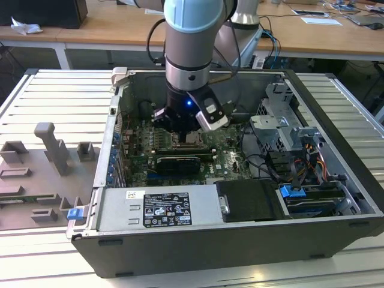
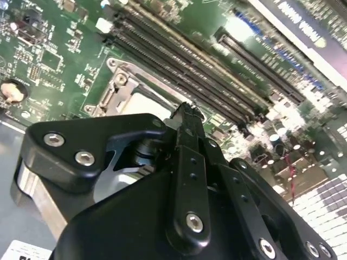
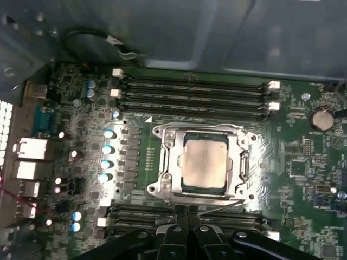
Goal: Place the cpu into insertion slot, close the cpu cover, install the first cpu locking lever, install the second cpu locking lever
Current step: 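Install the second cpu locking lever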
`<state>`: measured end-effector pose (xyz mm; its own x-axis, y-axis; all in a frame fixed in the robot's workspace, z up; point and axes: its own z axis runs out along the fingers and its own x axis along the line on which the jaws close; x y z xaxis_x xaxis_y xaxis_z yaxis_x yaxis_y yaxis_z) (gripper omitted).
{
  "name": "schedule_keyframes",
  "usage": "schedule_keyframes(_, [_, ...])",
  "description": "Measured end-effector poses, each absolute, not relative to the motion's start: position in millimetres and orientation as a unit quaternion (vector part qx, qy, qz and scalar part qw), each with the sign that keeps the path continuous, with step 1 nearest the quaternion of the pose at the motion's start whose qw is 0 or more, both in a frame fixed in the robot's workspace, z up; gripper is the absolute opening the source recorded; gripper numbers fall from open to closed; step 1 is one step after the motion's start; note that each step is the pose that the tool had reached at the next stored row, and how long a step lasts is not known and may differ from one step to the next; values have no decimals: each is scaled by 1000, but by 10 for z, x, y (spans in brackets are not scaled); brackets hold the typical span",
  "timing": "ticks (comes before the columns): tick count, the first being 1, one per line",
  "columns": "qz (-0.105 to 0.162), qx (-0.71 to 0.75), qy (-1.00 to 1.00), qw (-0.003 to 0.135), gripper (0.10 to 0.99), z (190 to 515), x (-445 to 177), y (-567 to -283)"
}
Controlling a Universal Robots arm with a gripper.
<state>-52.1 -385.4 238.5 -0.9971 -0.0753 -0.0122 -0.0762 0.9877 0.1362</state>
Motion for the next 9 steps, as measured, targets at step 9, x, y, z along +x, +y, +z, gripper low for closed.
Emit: schedule_keyframes(9, [89,-38,995,5,106,2293,-647,-3913])
